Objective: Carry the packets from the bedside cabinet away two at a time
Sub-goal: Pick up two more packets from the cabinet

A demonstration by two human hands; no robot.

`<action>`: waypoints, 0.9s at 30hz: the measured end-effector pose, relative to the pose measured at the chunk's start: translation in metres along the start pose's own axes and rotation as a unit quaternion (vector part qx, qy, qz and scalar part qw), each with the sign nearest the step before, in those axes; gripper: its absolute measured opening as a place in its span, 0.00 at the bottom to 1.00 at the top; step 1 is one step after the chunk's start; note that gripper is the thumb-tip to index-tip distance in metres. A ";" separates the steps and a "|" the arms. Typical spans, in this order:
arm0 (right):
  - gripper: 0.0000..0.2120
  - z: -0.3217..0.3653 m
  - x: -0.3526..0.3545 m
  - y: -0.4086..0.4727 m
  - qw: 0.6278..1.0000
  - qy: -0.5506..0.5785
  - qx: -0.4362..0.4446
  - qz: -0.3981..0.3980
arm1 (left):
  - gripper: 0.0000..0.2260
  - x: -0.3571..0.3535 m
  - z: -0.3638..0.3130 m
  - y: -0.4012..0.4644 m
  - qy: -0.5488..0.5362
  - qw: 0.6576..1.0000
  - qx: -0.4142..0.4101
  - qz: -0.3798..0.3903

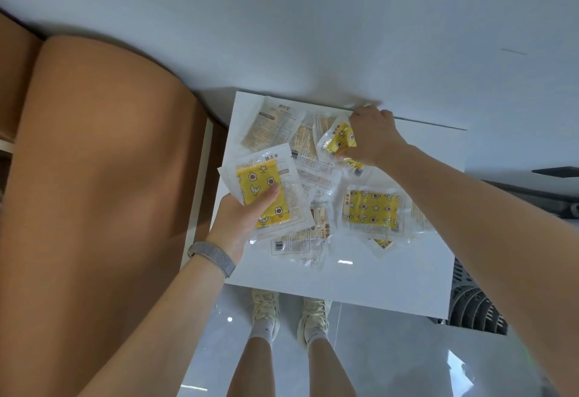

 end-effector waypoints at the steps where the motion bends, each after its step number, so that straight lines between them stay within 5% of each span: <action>1: 0.31 0.000 -0.001 -0.001 1.000 0.021 0.007 -0.011 | 0.14 -0.001 0.000 0.000 0.002 1.000 -0.002 0.000; 9: 0.39 -0.005 0.000 0.003 0.997 0.001 0.072 -0.004 | 0.14 -0.009 0.004 0.000 0.008 1.000 -0.011 0.004; 13: 0.31 -0.007 -0.005 -0.005 0.993 0.014 0.091 -0.074 | 0.13 -0.010 0.008 0.000 0.010 1.000 -0.011 -0.002; 17: 0.14 -0.019 -0.005 -0.022 0.982 0.159 0.038 -0.094 | 0.14 -0.014 0.008 -0.001 0.013 1.000 -0.015 -0.003; 21: 0.17 -0.035 0.014 -0.056 0.902 0.413 -0.073 -0.104 | 0.12 -0.020 0.004 -0.004 0.019 0.999 -0.027 -0.003; 27: 0.15 -0.022 0.033 -0.147 0.685 0.699 -0.181 -0.093 | 0.05 -0.040 -0.013 -0.031 0.018 0.998 -0.027 -0.046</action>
Point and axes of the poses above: each hand's wrist, its own y-axis towards the middle knuckle, its own x-axis out of the back of the hand, z = x × y, the point moved 3 cm from there along y, towards the middle knuckle, and after that the axes turned 10 degrees about -y, right-handed, at the moved point
